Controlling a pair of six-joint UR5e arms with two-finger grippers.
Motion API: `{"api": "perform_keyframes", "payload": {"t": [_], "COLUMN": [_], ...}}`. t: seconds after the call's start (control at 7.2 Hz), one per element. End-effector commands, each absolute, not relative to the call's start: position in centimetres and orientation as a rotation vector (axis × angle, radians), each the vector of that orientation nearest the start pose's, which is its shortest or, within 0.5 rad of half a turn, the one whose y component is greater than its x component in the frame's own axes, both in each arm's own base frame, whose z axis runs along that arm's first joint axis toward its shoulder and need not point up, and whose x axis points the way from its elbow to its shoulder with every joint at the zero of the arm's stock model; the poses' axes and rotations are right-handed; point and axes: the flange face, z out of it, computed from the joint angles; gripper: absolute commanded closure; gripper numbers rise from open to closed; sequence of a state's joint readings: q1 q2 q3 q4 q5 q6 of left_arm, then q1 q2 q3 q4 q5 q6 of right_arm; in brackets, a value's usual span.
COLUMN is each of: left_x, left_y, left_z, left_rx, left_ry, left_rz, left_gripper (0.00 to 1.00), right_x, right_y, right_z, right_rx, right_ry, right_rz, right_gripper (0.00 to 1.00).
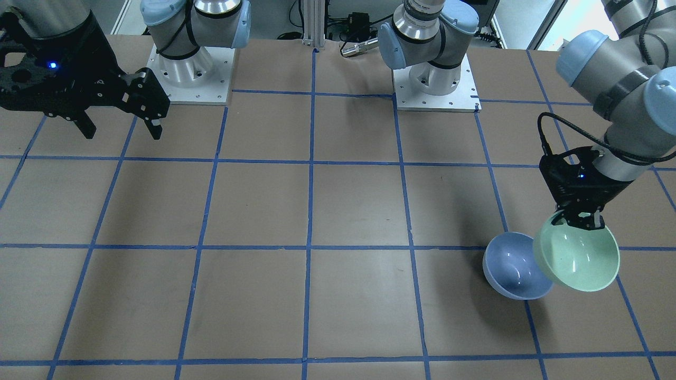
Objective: Stack green bowl on blue bowl
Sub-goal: 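Carry the green bowl with the left gripper over the pale blue bowl, then lower the green bowl into the pale blue bowl and open the left gripper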
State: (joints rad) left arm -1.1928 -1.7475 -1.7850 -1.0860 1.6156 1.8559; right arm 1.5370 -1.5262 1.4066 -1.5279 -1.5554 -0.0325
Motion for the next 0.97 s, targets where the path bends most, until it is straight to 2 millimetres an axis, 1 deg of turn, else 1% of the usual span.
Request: {"api": "perform_keyframes", "payload": {"t": [0.0, 0.14, 0.28, 0.42, 0.56, 0.69, 0.83], "left_x": [6.5, 6.3, 6.3, 6.2, 6.5, 6.4, 6.3], "left_y": [-54.4, -53.6, -53.4, -53.3, -53.5, -53.6, -53.8], "left_z": [29.5, 28.1, 27.5, 27.2, 27.2, 27.3, 28.8], "left_rx": [2.017, 2.024, 2.017, 2.016, 2.015, 1.984, 1.965], "left_ry": [2.242, 2.242, 2.241, 2.25, 2.252, 2.289, 2.274], "left_rz": [-0.026, -0.029, -0.036, -0.037, -0.036, -0.046, -0.069], "left_gripper": [1.0, 1.0, 1.0, 1.0, 0.61, 0.01, 0.0], "right_x": [11.7, 11.7, 11.7, 11.7, 11.7, 11.7, 11.7], "right_y": [-52.0, -52.0, -52.0, -52.0, -52.0, -52.0, -52.0], "right_z": [54.1, 54.2, 54.2, 54.2, 54.1, 54.1, 54.1], "right_rx": [-0.001, -0.001, -0.001, -0.001, -0.003, -0.001, -0.001], "right_ry": [3.128, 3.128, 3.128, 3.128, 3.128, 3.128, 3.128], "right_rz": [-0.118, -0.121, -0.121, -0.121, -0.118, -0.118, -0.118], "right_gripper": [0.0, 0.0, 0.0, 0.0, 0.0, 0.0, 0.0]}}
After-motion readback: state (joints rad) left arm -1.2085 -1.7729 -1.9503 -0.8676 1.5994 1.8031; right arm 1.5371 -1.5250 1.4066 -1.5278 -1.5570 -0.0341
